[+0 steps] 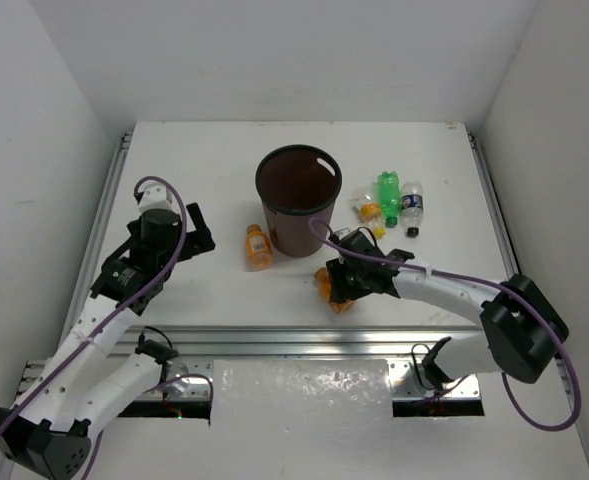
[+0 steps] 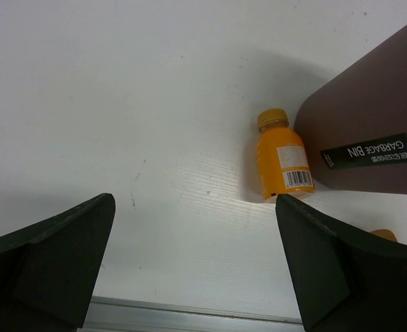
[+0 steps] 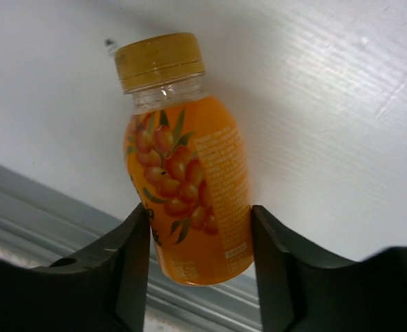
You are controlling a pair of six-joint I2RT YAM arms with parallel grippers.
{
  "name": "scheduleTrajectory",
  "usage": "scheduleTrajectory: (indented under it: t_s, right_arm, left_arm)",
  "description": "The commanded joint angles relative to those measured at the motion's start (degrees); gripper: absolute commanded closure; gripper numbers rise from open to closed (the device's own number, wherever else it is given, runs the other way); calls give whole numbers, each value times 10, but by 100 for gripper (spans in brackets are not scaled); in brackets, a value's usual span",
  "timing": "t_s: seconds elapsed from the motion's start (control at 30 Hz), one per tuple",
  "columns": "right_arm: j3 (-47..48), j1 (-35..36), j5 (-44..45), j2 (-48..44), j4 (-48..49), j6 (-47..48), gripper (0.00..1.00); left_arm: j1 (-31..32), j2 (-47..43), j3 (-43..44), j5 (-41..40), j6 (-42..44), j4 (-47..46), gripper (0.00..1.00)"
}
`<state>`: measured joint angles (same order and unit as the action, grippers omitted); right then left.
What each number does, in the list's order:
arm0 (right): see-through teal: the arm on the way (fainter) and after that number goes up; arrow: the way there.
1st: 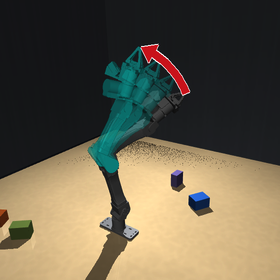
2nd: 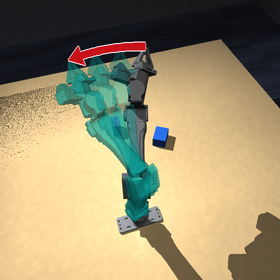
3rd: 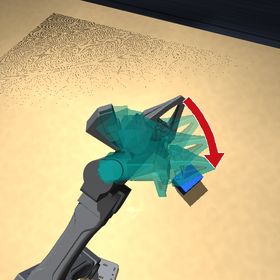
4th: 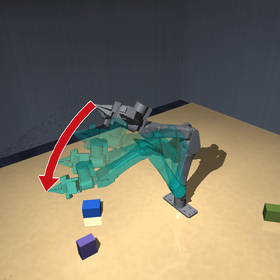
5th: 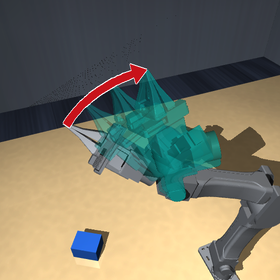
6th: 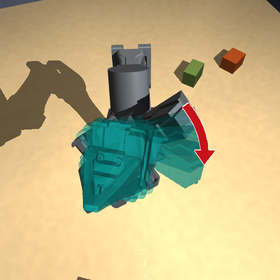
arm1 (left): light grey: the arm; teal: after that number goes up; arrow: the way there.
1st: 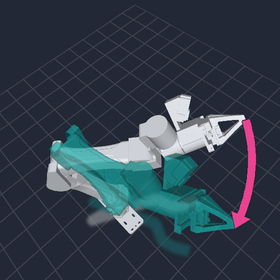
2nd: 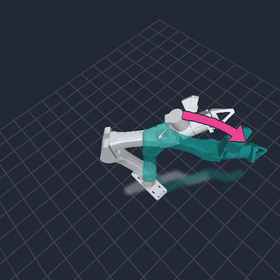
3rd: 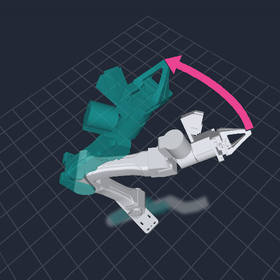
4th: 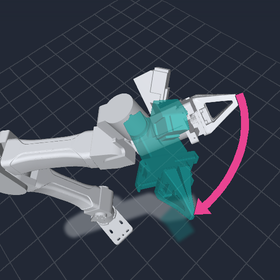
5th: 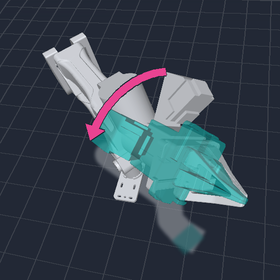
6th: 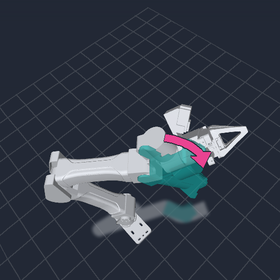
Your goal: Put the plastic bottles in the bin
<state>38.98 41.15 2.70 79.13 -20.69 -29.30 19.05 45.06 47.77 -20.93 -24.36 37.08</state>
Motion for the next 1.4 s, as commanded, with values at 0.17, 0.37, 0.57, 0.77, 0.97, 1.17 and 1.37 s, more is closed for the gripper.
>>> scheduleTrajectory:
  t_s: [0.17, 0.37, 0.57, 0.77, 0.97, 1.17, 1.37]
  right_arm:
    - [4, 72, 4, -178, -56, -11, 68]
    - [122, 72, -9, -250, -98, 6, 69]
    - [376, 69, 39, -144, -146, 82, 67]
    - [616, 5, 12, 50, -210, 143, 65]
    - [644, -43, -22, 146, -193, 167, 48]
    - [696, -44, -37, 169, -225, 170, 1]
    - [588, -43, -30, 24, -186, 149, 1]
  left_arm:
    - [-4, -9, 0, 0, 5, -25, 0]
    - [-4, -3, 5, 6, 5, -27, 0]
    - [-3, 44, 27, 95, -48, -20, 1]
    - [-2, 80, 17, 157, -97, -70, 1]
    - [2, 165, 20, 226, -117, -133, 1]
    - [2, 213, 13, 237, -112, -173, 1]
    - [2, 270, 0, 263, -104, -221, 5]
